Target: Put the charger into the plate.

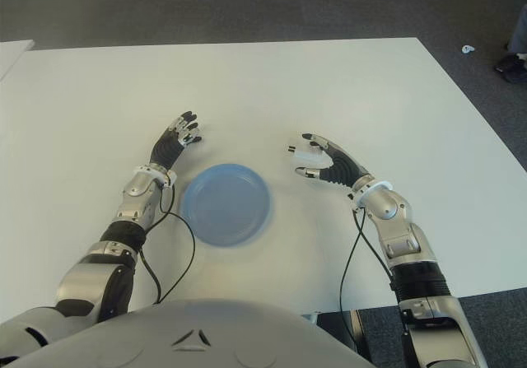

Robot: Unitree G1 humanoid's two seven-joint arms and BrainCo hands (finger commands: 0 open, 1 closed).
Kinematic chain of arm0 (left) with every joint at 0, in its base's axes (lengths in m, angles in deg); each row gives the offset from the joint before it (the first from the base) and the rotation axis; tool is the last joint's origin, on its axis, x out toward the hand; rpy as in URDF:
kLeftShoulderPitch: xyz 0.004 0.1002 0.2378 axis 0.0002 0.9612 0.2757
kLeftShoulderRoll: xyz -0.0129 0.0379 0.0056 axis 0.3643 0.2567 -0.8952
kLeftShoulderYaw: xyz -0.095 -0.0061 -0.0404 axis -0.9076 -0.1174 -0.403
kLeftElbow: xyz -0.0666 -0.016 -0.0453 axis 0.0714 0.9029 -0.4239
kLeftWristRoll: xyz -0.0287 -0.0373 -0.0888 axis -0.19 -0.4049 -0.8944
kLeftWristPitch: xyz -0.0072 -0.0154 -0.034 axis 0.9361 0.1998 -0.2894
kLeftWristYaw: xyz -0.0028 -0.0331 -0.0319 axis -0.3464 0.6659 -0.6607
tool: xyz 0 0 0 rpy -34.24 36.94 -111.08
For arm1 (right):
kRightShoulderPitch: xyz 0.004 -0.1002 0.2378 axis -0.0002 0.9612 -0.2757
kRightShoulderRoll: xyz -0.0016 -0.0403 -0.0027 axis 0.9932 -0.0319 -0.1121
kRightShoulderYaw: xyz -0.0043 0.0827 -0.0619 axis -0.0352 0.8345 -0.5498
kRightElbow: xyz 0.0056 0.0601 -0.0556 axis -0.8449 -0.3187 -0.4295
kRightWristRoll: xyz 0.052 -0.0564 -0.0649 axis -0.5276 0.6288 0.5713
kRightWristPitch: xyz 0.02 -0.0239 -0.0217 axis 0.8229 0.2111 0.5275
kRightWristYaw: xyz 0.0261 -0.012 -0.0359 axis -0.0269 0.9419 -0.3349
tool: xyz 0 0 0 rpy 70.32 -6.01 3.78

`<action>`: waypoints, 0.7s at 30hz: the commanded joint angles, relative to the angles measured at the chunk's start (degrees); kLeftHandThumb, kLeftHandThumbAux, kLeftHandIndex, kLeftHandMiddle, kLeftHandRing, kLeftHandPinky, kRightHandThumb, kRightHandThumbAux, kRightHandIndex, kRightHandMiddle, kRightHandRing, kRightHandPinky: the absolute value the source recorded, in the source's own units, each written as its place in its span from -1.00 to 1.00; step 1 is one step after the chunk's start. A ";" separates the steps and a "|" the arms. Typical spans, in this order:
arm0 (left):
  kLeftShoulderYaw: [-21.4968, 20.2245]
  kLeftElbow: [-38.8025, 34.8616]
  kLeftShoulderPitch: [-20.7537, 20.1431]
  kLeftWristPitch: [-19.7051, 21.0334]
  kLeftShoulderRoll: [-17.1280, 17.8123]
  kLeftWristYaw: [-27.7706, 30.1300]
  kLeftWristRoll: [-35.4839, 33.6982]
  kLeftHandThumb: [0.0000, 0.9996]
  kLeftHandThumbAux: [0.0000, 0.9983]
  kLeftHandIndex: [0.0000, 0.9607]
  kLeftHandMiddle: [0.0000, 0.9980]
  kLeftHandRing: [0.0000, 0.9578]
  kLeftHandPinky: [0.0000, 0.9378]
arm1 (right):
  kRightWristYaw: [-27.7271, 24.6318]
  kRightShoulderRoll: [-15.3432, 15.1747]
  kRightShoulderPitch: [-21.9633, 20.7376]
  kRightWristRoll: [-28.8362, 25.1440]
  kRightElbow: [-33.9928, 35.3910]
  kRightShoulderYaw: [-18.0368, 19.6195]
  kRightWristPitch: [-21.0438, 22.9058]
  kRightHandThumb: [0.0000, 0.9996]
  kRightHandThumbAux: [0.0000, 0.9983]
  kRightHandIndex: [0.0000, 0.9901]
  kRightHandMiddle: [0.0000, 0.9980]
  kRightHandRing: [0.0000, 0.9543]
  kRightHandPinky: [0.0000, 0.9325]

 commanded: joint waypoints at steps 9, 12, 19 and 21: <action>0.47 2.70 2.48 4.10 -0.25 -0.68 1.45 -0.71 0.19 -1.00 -0.92 -0.91 -0.81 | 24.69 9.15 -0.19 6.36 -6.34 4.26 -18.70 -0.34 0.39 -1.00 -0.71 -0.62 -0.55; 0.61 2.64 2.45 4.21 -0.23 -0.89 1.64 -0.71 0.17 -1.00 -0.91 -0.92 -0.81 | 27.24 10.25 -1.13 6.79 -6.00 4.81 -19.76 -0.19 0.34 -1.00 -0.69 -0.60 -0.53; 0.67 3.00 2.14 4.33 -0.31 -1.19 1.65 -0.71 0.15 -1.00 -0.92 -0.92 -0.81 | 31.45 12.40 -2.49 7.42 -5.88 5.45 -22.86 -0.03 0.24 -0.99 -0.69 -0.58 -0.43; 0.65 3.04 2.12 4.25 -0.35 -1.29 1.63 -0.70 0.16 -1.00 -0.91 -0.91 -0.81 | 32.37 12.83 -2.86 7.52 -6.28 5.58 -23.98 0.00 0.23 -0.98 -0.69 -0.57 -0.41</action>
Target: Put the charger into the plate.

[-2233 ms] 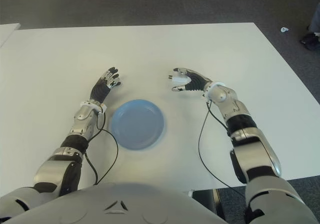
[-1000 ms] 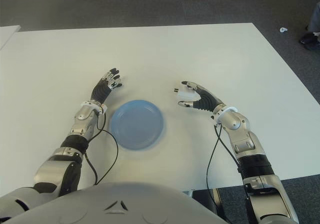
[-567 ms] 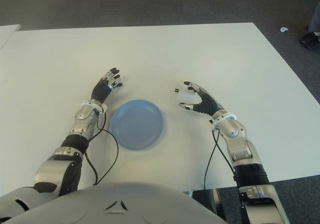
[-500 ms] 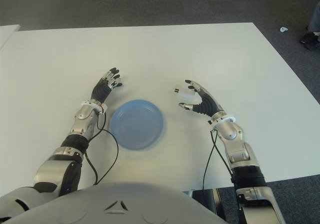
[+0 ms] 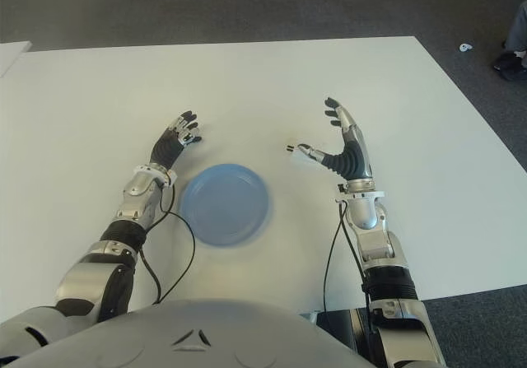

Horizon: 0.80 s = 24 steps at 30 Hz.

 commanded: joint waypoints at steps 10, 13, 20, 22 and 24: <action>0.46 2.97 2.40 3.60 -0.41 -1.60 1.85 -0.69 0.17 -1.00 -0.90 -0.90 -0.81 | 5.60 2.57 -2.94 2.27 -3.49 0.47 -5.58 0.07 0.12 -0.99 -0.76 -0.67 -0.61; 0.39 3.07 2.28 3.60 -0.33 -1.53 1.82 -0.69 0.16 -1.00 -0.90 -0.90 -0.81 | 7.57 2.67 -4.27 3.82 -5.40 0.42 -6.55 0.05 0.06 -1.00 -0.78 -0.72 -0.67; 0.33 3.08 2.27 3.60 -0.24 -1.30 1.75 -0.69 0.15 -1.00 -0.90 -0.91 -0.82 | 12.75 2.10 -7.01 8.59 -9.48 -0.08 -8.34 -0.03 -0.14 -1.00 -0.88 -0.88 -0.86; 0.40 3.05 2.26 3.70 -0.19 -1.33 1.84 -0.70 0.15 -1.00 -0.91 -0.91 -0.82 | 13.75 1.43 -7.87 10.87 -10.49 -0.70 -7.40 -0.06 -0.23 -1.00 -0.93 -0.93 -0.92; 0.46 2.99 2.27 3.82 -0.14 -1.37 1.92 -0.71 0.15 -1.00 -0.91 -0.91 -0.82 | 13.66 0.66 -8.51 12.54 -11.28 -1.44 -6.42 -0.12 -0.35 -1.00 -0.97 -0.97 -0.97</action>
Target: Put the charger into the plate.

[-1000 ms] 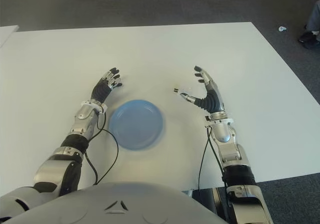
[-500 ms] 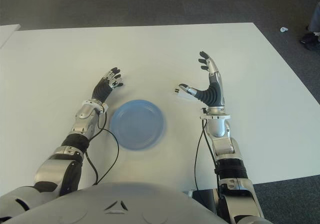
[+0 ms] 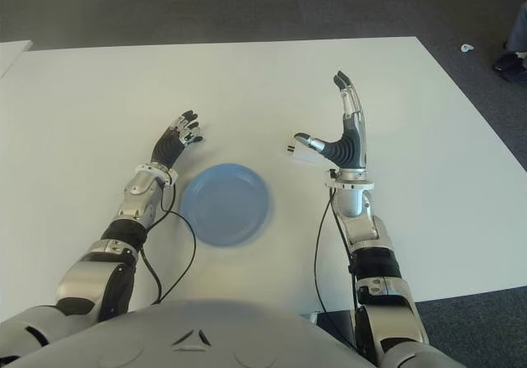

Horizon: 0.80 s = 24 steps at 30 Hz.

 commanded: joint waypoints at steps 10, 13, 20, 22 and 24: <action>0.19 2.41 2.61 4.20 -0.08 -0.48 1.09 -0.71 0.18 -1.00 -0.92 -0.92 -0.81 | -13.71 -10.82 -5.19 10.40 -5.32 -8.43 10.63 -0.29 -0.71 -1.00 -1.00 -1.00 -1.00; 0.24 2.18 2.71 4.26 -0.01 -0.27 1.09 -0.71 0.17 -1.00 -0.92 -0.92 -0.81 | -16.59 -12.26 -7.70 11.79 -8.44 -10.66 12.66 -0.30 -0.75 -1.00 -1.00 -1.00 -1.00; 0.29 1.48 2.99 4.75 -0.02 0.35 0.86 -0.69 0.16 -1.00 -0.93 -0.93 -0.83 | -19.46 -13.91 -15.26 12.71 -24.02 -15.70 12.09 -0.32 -0.78 -1.00 -1.00 -1.00 -1.00; 0.35 1.21 3.09 4.85 -0.02 0.45 0.84 -0.69 0.16 -1.00 -0.93 -0.93 -0.83 | -20.48 -14.26 -15.99 12.38 -25.32 -16.62 11.92 -0.32 -0.78 -1.00 -1.00 -1.00 -1.00; 0.40 1.05 3.13 4.94 0.04 0.55 0.85 -0.70 0.15 -1.00 -0.93 -0.93 -0.84 | -21.70 -14.62 -16.56 12.11 -26.24 -17.54 11.78 -0.32 -0.79 -1.00 -1.00 -1.00 -1.00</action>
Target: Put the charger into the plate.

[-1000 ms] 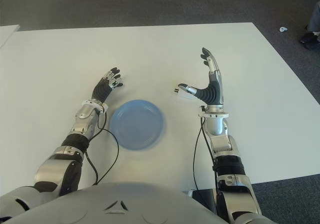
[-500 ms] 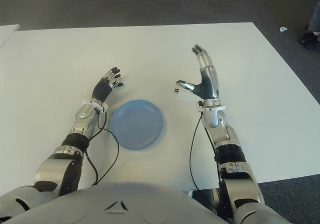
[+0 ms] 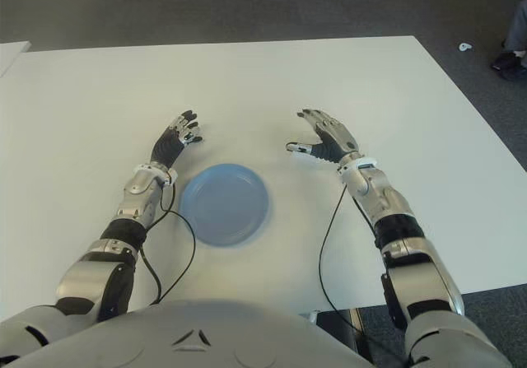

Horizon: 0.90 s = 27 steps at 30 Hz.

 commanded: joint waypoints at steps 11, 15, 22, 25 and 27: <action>0.36 0.97 3.34 4.87 -0.03 0.62 0.61 -0.73 0.15 -1.00 -0.92 -0.93 -0.81 | -7.76 -2.77 -2.99 -0.47 -4.86 -6.03 0.03 -0.30 -0.80 -1.00 -1.00 -1.00 -1.00; 0.26 0.59 3.54 5.04 -0.14 0.51 0.49 -0.74 0.16 -1.00 -0.91 -0.92 -0.81 | -9.85 -3.44 -3.23 -0.76 -4.94 -6.81 0.11 -0.29 -0.79 -1.00 -1.00 -1.00 -1.00; 0.15 0.06 3.77 5.05 -0.11 1.02 0.22 -0.73 0.19 -1.00 -0.93 -0.93 -0.82 | -12.91 -4.23 -3.95 -1.16 -5.62 -7.68 0.46 -0.25 -0.79 -1.00 -1.00 -1.00 -1.00; 0.30 -0.02 3.80 4.99 0.01 1.13 0.39 -0.73 0.20 -1.00 -0.94 -0.94 -0.85 | -13.19 -4.38 -4.16 -1.30 -6.01 -7.76 0.46 -0.23 -0.79 -1.00 -1.00 -1.00 -1.00; 0.37 -0.04 3.79 5.03 0.06 1.10 0.53 -0.73 0.20 -1.00 -0.94 -0.94 -0.85 | -13.18 -4.43 -4.26 -1.36 -6.19 -7.80 0.47 -0.22 -0.79 -1.00 -1.00 -1.00 -1.00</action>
